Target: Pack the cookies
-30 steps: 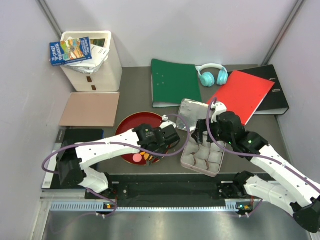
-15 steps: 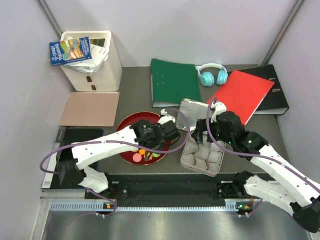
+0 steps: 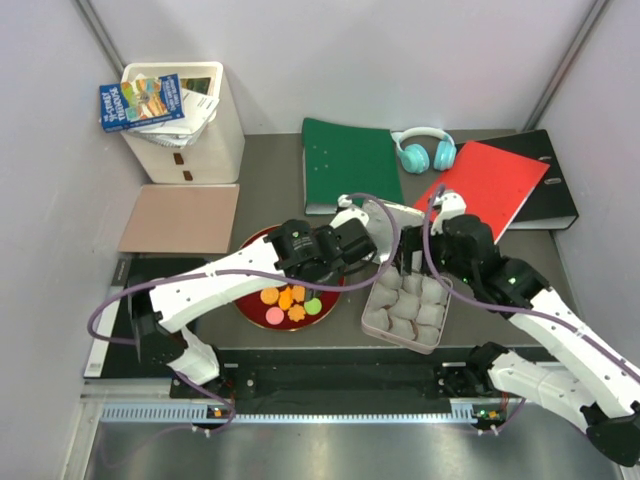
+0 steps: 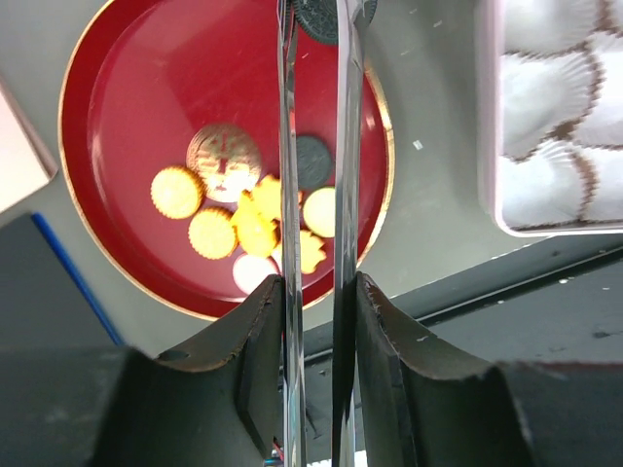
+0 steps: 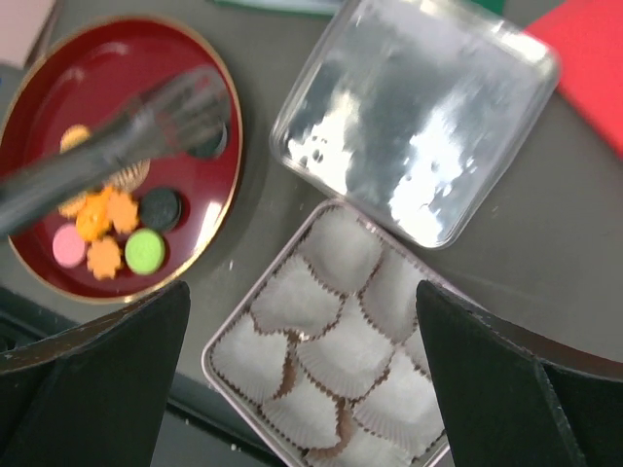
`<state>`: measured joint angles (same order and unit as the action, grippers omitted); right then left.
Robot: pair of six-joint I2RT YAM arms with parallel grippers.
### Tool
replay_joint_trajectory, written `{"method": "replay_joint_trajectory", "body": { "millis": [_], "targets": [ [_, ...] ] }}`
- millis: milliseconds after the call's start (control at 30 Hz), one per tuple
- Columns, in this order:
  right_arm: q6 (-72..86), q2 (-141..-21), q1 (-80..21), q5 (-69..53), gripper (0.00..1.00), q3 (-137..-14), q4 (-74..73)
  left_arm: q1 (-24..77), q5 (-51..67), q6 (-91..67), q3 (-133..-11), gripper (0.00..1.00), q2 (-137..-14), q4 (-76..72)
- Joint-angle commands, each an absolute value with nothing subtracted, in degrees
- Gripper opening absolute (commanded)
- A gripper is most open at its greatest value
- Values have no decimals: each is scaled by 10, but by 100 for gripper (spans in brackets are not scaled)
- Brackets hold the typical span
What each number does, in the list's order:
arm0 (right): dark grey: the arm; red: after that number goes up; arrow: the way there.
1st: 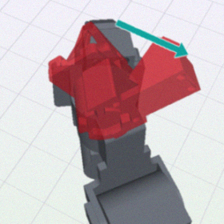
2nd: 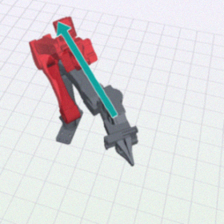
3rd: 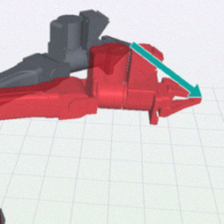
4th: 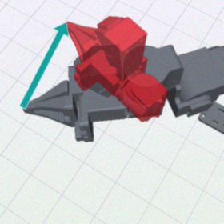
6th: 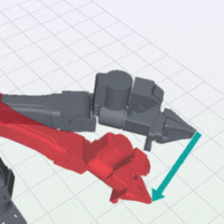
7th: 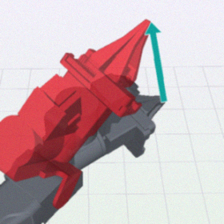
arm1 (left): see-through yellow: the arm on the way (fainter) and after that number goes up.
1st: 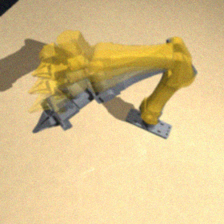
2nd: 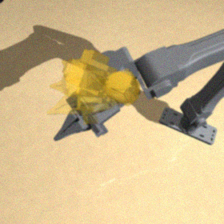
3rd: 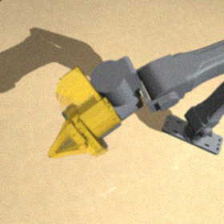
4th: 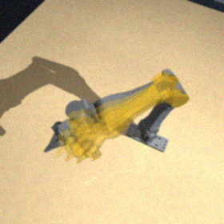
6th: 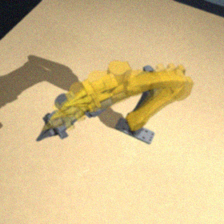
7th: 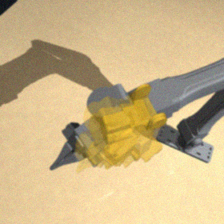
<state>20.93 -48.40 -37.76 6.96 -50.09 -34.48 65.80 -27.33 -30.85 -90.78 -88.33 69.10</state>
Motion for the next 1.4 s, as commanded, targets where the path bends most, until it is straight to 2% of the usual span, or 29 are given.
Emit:
{"method": "replay_joint_trajectory", "body": {
  "millis": [0, 167, 567, 1367],
  "targets": [
    [190, -466, -377, 152, 99, -577, -363, 666, -256, -279, -962, 28, -915, 666],
    [212, -452, -333, 190, 99, -601, -409, 673, -229, -265, -1002, 28, -950, 643],
    [297, -358, -292, 272, 99, -549, -447, 681, -186, -258, -1020, 28, -976, 604],
    [296, -330, -291, 275, 99, -519, -468, 690, -165, -250, -993, 28, -991, 590]
  ]
}}
